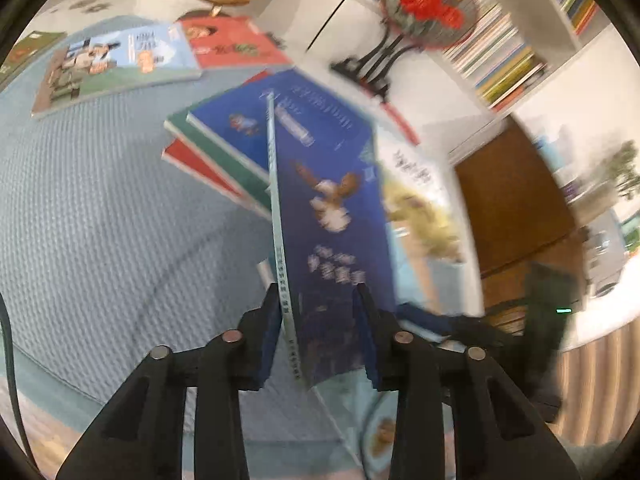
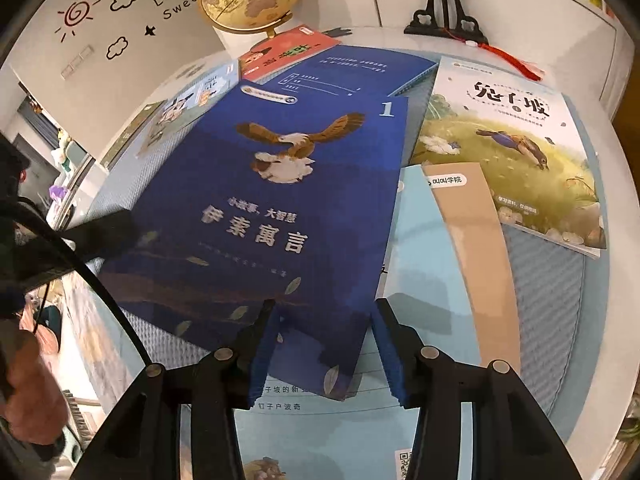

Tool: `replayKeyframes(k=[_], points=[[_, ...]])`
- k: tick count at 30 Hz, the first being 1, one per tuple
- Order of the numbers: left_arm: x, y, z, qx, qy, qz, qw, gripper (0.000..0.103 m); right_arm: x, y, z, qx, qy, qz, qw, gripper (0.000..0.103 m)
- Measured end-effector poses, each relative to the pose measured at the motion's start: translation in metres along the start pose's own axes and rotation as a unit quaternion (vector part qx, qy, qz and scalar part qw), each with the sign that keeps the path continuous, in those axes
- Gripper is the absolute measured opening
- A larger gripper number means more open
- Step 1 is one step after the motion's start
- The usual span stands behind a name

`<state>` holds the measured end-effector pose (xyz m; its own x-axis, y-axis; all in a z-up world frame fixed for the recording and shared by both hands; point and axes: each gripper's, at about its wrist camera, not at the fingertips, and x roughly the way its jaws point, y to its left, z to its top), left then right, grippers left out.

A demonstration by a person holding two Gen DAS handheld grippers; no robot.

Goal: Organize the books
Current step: 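Grasp the blue book's spine edge with the left gripper while the right gripper holds it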

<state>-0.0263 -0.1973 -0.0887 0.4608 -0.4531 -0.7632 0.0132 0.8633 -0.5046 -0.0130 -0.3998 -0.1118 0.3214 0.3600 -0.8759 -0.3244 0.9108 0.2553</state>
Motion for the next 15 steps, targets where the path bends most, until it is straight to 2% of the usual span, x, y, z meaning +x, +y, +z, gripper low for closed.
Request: replayKeyframes(k=[3, 5, 7, 9, 11, 12, 14, 15], points=[[0.021, 0.001, -0.001, -0.009, 0.022, -0.003, 0.9997, 0.019, 0.001, 0.006, -0.001, -0.010, 0.000, -0.007, 1.000, 0.053], [0.028, 0.000, -0.001, -0.019, 0.023, -0.007, 0.9995, 0.015, 0.000, 0.008, -0.001, -0.012, 0.003, -0.008, 1.000, 0.055], [0.027, 0.004, 0.001, -0.047, 0.022, -0.035, 0.9980, 0.011, -0.001, 0.004, 0.000, -0.002, 0.011, 0.004, 1.000, 0.055], [0.022, 0.009, 0.005, -0.082, 0.020, -0.082, 0.9931, 0.010, -0.004, -0.009, 0.002, 0.028, 0.025, 0.039, 0.999, 0.057], [0.016, 0.011, 0.009, -0.097, 0.017, -0.109, 0.9891, 0.010, -0.007, -0.029, 0.003, 0.082, 0.033, 0.082, 0.993, 0.062], [0.013, 0.012, 0.011, -0.108, 0.019, -0.126, 0.9860, 0.010, -0.008, -0.043, 0.003, 0.117, 0.033, 0.109, 0.987, 0.069], [0.013, 0.015, 0.012, -0.128, 0.023, -0.155, 0.9793, 0.010, -0.009, -0.062, 0.001, 0.166, 0.027, 0.152, 0.974, 0.074], [0.014, 0.015, 0.013, -0.140, 0.027, -0.168, 0.9753, 0.010, -0.007, -0.072, -0.001, 0.197, 0.026, 0.179, 0.964, 0.074]])
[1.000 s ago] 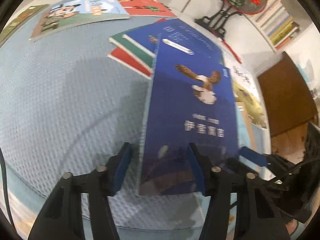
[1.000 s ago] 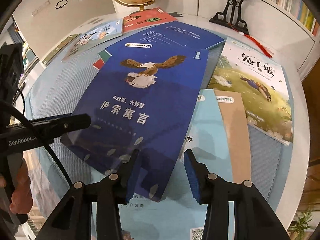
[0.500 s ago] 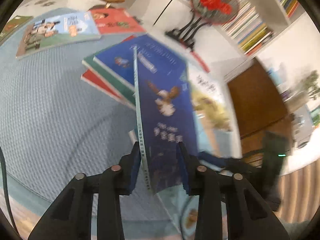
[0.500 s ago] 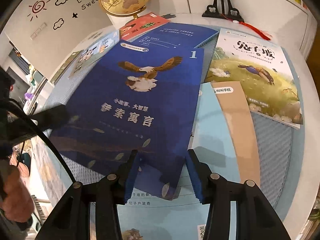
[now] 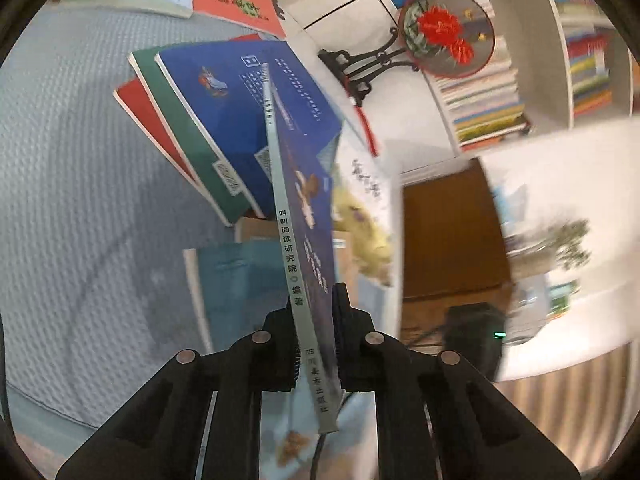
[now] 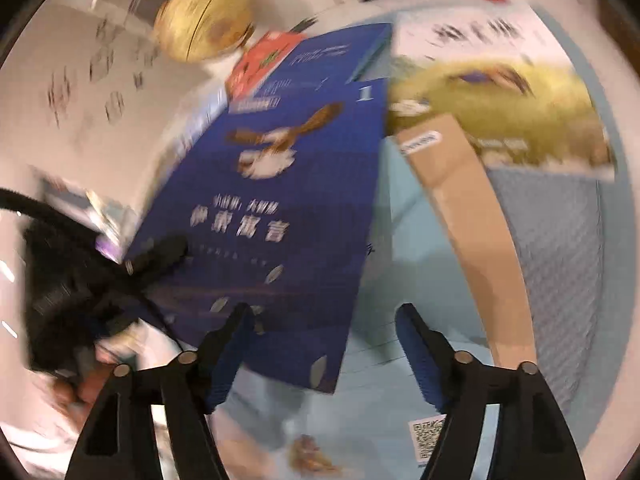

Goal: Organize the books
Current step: 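Grasp the blue book's spine edge with the left gripper while the right gripper holds it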

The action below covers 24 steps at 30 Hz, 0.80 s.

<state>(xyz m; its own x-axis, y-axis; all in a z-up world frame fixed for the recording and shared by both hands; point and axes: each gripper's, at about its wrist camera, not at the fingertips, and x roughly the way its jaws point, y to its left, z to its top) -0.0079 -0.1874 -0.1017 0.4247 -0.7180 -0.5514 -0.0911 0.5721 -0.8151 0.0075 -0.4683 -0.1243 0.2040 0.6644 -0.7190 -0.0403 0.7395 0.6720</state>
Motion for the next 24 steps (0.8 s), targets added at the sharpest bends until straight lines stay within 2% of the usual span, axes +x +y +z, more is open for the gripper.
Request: replayKeyframes(k=[5, 7, 10, 11, 13, 15, 17, 19, 24], points=[[0.009, 0.004, 0.000, -0.040, 0.020, -0.042, 0.9981, 0.010, 0.010, -0.016, 0.003, 0.064, 0.004, 0.096, 0.993, 0.075], [0.011, 0.008, -0.001, -0.057, 0.029, -0.056, 0.9964, 0.010, 0.019, -0.020, 0.003, 0.086, 0.008, 0.131, 0.988, 0.065], [0.008, 0.017, -0.001, -0.065, 0.025, -0.039, 0.9968, 0.010, 0.022, -0.023, 0.001, 0.105, 0.007, 0.149, 0.983, 0.048], [0.006, 0.020, -0.001, -0.066, 0.026, -0.026, 0.9971, 0.010, 0.021, -0.022, 0.000, 0.102, 0.007, 0.149, 0.984, 0.039], [0.006, 0.022, 0.000, -0.057, 0.031, -0.010, 0.9978, 0.010, 0.017, -0.014, -0.001, 0.082, 0.003, 0.130, 0.988, 0.032], [0.008, 0.016, -0.002, -0.029, 0.034, 0.026, 0.9987, 0.010, 0.012, 0.006, 0.003, 0.026, -0.012, 0.075, 0.997, 0.031], [0.010, 0.001, -0.005, 0.020, 0.035, 0.074, 0.9965, 0.010, 0.008, 0.032, 0.002, -0.044, -0.025, 0.009, 0.999, 0.031], [0.008, -0.011, -0.009, 0.056, 0.029, 0.101, 0.9929, 0.010, 0.008, 0.050, -0.005, -0.098, -0.030, -0.037, 0.994, 0.031], [-0.011, -0.027, -0.013, 0.121, 0.006, 0.148, 0.9815, 0.010, 0.013, 0.093, -0.023, -0.185, -0.053, -0.090, 0.977, 0.031]])
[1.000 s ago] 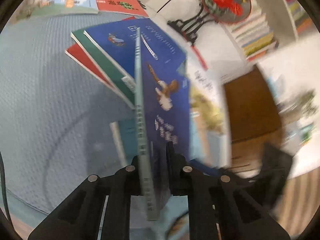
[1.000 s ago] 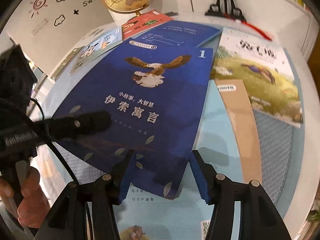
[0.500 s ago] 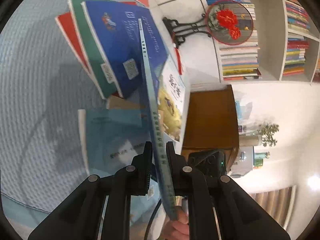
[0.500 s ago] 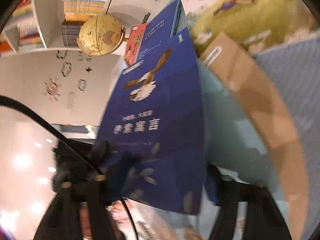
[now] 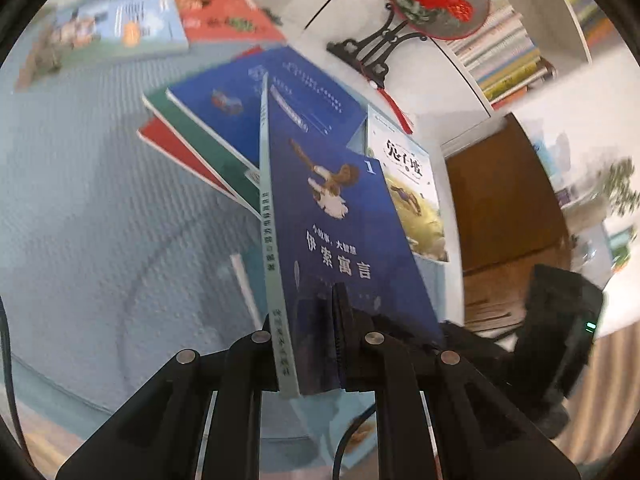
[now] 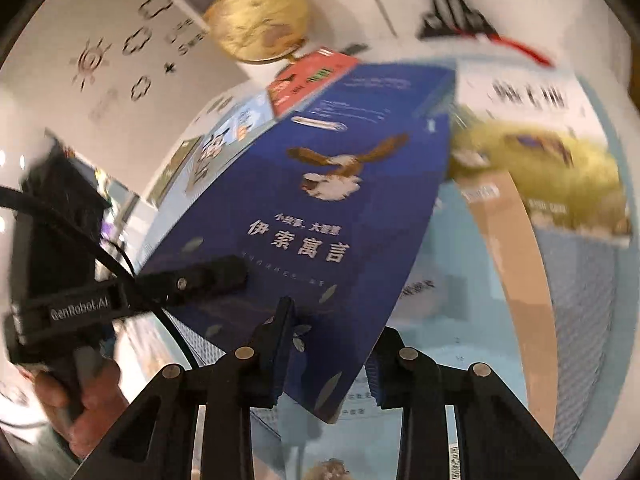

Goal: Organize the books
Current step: 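Grasp the blue book's spine edge with the left gripper while the right gripper holds it, then carry the blue book onto the white table with both grippers and release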

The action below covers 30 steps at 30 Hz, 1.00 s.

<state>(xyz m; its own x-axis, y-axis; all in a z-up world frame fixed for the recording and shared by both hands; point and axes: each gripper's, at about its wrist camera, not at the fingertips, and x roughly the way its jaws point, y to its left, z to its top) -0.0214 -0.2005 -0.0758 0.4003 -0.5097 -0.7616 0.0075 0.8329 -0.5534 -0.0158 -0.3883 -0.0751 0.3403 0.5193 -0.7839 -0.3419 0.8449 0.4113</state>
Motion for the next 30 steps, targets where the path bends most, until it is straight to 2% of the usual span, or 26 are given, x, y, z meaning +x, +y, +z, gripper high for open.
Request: replayKeyframes(k=[6, 12, 19, 23, 30], points=[[-0.042, 0.010, 0.006, 0.063, -0.020, 0.040, 0.9970, 0.010, 0.001, 0.066, -0.001, -0.075, -0.020, -0.046, 0.996, 0.031], [-0.100, 0.058, 0.023, 0.069, -0.035, 0.019, 0.9968, 0.011, 0.005, 0.143, 0.006, -0.109, -0.050, -0.082, 0.989, 0.031], [-0.186, 0.135, 0.053, 0.081, -0.077, 0.023, 0.9935, 0.011, 0.048, 0.249, 0.035, -0.116, -0.079, -0.074, 0.987, 0.031], [-0.229, 0.182, 0.077, 0.093, -0.093, 0.037, 0.9907, 0.011, 0.081, 0.312, 0.054, -0.113, -0.102, -0.065, 0.986, 0.032], [-0.273, 0.254, 0.110, 0.083, -0.107, 0.055, 0.9893, 0.011, 0.133, 0.385, 0.085, -0.126, -0.105, -0.049, 0.985, 0.032]])
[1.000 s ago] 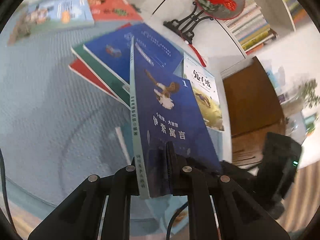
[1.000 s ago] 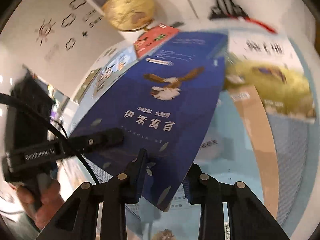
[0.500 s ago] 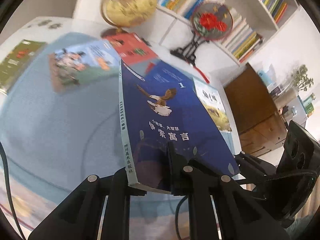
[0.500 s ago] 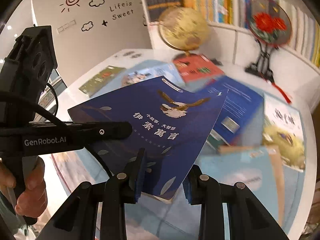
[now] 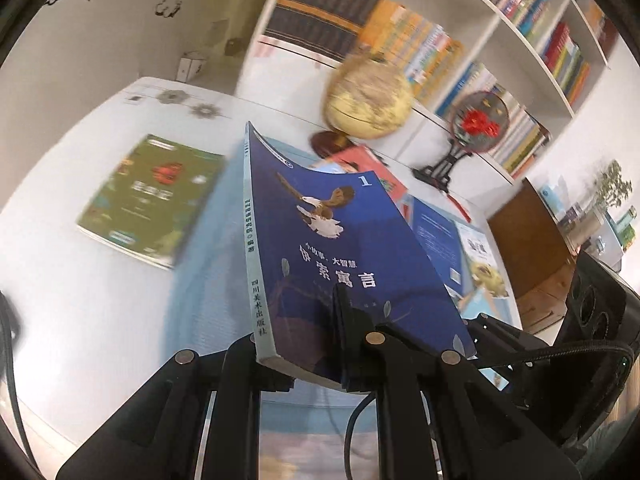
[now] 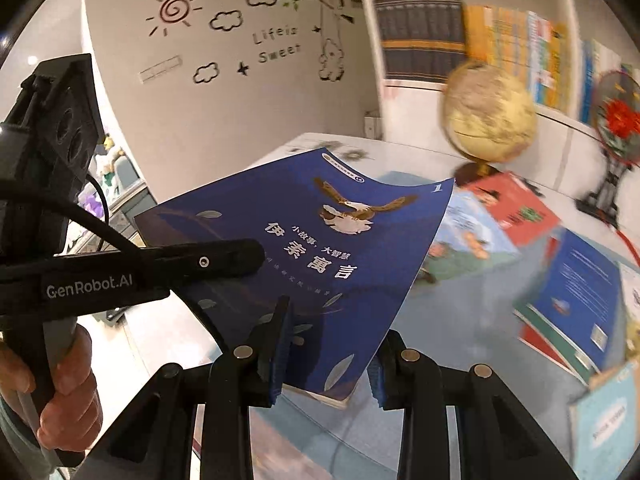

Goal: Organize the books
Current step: 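Carry the blue book onto the white table with both grippers and release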

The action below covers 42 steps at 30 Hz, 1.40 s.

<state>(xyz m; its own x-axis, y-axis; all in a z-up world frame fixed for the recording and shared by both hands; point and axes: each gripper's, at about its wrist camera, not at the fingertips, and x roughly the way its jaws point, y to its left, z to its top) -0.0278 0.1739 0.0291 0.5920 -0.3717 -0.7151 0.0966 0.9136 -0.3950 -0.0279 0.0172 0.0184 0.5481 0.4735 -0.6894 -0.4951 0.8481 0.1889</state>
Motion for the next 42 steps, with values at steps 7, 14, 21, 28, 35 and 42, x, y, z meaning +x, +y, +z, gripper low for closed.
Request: replayKeyframes(k=[7, 14, 21, 28, 35, 42], points=[[0.010, 0.078, 0.047, 0.001, 0.005, 0.022, 0.9997, 0.011, 0.076, 0.046, 0.045, 0.003, 0.007, -0.001, 1.000, 0.032], [0.060, 0.165, 0.101, -0.013, 0.030, 0.013, 0.9994, 0.011, 0.174, 0.061, 0.091, 0.022, 0.021, -0.013, 0.999, 0.033], [0.110, 0.215, 0.111, -0.031, 0.060, -0.012, 0.9976, 0.012, 0.239, 0.064, 0.098, 0.016, 0.047, -0.051, 0.997, 0.033], [0.126, 0.226, 0.094, -0.021, 0.092, -0.036, 0.9949, 0.012, 0.253, 0.068, 0.076, 0.025, 0.071, -0.066, 0.995, 0.035], [0.134, 0.244, 0.071, -0.069, 0.118, -0.029, 0.9903, 0.018, 0.269, 0.071, 0.054, 0.036, 0.102, -0.056, 0.993, 0.035], [0.132, 0.258, 0.078, -0.079, 0.117, 0.001, 0.9900, 0.024, 0.278, 0.068, 0.048, 0.046, 0.106, -0.064, 0.991, 0.043]])
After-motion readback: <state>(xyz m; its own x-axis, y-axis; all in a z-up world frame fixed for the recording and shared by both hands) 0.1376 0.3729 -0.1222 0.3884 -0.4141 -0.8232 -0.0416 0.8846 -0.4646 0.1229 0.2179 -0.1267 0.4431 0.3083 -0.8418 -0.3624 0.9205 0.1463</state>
